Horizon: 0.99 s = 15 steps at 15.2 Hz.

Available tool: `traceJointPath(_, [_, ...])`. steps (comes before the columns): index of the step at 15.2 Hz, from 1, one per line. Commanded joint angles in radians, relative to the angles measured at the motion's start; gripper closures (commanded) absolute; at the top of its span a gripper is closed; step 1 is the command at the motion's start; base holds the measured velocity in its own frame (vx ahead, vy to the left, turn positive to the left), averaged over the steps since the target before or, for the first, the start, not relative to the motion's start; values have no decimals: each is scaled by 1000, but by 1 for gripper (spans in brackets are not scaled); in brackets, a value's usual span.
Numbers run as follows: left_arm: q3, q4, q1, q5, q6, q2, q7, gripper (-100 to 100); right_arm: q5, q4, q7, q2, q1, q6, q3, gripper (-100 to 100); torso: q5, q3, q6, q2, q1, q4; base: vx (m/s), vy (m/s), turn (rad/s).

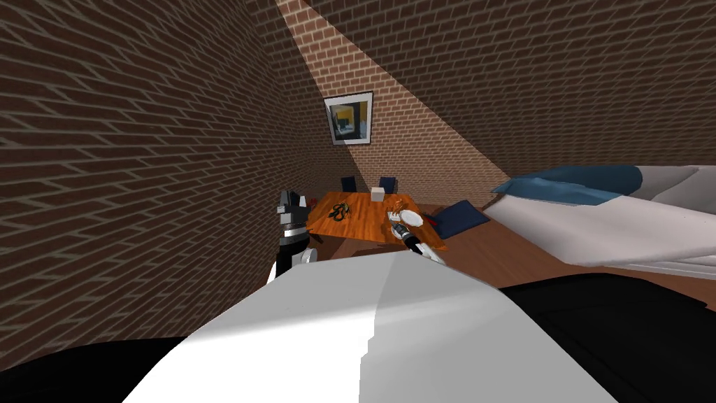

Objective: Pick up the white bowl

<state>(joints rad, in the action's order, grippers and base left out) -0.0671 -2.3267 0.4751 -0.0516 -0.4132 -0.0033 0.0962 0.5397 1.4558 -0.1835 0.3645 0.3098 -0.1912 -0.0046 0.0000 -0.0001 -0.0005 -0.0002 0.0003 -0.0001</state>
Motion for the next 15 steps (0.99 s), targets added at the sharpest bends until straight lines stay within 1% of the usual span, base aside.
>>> traceJointPath(1, [0,0,0,0,0,0,0,0,22,-50,-13,10,-18,18,1,-100,0,0,0,0,0,0,-2,9,235])
traceJointPath(2, [0,0,0,0,0,0,0,0,22,-65,-13,10,-18,18,1,-100,0,0,0,0,0,0,0,2,82])
traceJointPath(3, [0,0,0,0,0,0,0,0,56,-88,-33,17,-30,44,2,-100,0,0,1,0,0,0,-1,10,194])
traceJointPath(5, [0,0,0,0,0,0,0,0,56,-124,-33,17,-30,44,2,-100,0,0,0,0,0,0,-1,6,160])
traceJointPath(6, [0,0,0,0,0,0,0,0,89,-153,-53,24,-43,69,3,-100,0,0,1,0,0,0,-1,9,194])
traceJointPath(7, [0,0,0,0,0,0,0,0,89,-180,-53,24,-43,69,3,-100,0,0,0,0,0,0,-1,8,197])
traceJointPath(8, [0,0,0,0,0,0,0,0,89,-192,-53,24,-43,69,3,-100,0,0,0,0,0,0,1,4,82])
traceJointPath(9, [0,0,0,0,0,0,0,0,123,-235,-73,30,-55,94,4,-100,0,0,1,0,0,0,-1,10,224])
traceJointPath(10, [0,0,0,0,0,0,0,0,123,-254,-73,30,-55,94,4,-100,0,0,0,0,0,0,0,9,215])
traceJointPath(11, [0,0,0,0,0,0,0,0,123,-254,-73,30,-55,94,4,-100,0,0,0,0,0,0,1,4,67])
traceJointPath(12, [0,0,0,0,0,0,0,0,156,-293,-92,36,-67,119,4,-100,0,0,1,0,0,0,0,10,185])
traceJointPath(13, [0,0,0,0,0,0,0,0,156,-316,-92,36,-67,119,4,-100,0,0,0,0,0,0,0,10,212])
traceJointPath(14, [0,0,0,0,0,0,0,0,189,-345,-111,41,-79,144,5,-100,0,0,0,0,0,0,1,13,323])
traceJointPath(15, [0,0,0,0,0,0,0,0,189,-366,-111,41,-79,144,5,-100,0,0,0,0,0,0,1,8,247])
